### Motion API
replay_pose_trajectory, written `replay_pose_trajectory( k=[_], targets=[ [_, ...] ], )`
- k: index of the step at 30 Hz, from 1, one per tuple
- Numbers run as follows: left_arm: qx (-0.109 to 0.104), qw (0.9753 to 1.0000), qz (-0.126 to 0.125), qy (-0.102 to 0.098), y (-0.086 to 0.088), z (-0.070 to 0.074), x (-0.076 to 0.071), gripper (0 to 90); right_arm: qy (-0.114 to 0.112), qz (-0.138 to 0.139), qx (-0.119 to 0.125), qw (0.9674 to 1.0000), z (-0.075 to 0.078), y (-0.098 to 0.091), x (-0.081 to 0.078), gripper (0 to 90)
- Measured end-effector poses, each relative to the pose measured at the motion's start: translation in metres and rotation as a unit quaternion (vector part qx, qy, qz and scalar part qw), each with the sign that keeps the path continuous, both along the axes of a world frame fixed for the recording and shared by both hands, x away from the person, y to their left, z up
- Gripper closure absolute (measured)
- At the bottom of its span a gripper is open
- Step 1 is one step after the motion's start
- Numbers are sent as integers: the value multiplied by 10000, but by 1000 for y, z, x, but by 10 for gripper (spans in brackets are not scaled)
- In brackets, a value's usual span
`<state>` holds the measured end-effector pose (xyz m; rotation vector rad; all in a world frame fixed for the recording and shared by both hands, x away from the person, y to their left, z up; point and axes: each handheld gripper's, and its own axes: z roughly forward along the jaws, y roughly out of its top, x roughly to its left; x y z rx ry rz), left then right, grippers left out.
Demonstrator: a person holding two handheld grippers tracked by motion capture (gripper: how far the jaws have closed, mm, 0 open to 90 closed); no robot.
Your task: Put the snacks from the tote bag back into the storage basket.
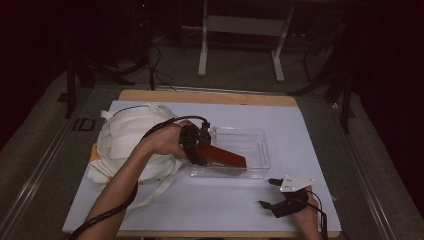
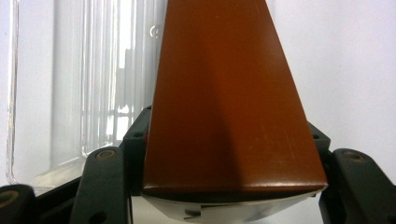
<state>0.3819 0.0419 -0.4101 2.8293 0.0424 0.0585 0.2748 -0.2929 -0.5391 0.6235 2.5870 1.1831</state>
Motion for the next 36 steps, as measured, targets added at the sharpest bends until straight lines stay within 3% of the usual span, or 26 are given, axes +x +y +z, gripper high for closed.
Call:
replay_pose_trajectory(
  k=[8,13,20,25,31,36],
  targets=[
    [-77,10000,-13,18,-7,-2,1,410,9,1,-1,10000,0,0,0,138],
    [4,9998,119,162,-12,-5,3,392,10,5,0,10000,0,0,0,138],
    [-84,9991,211,354,-11,-5,5,353,20,9,-5,10000,0,0,0,138],
    [27,9992,222,342,-10,-8,6,352,23,4,-10,10000,0,0,0,138],
    [-25,9987,289,412,-9,-8,8,343,26,9,-8,10000,0,0,0,138],
    [-112,9986,392,335,-5,-3,8,307,32,16,-16,10000,0,0,0,138]
  ],
)
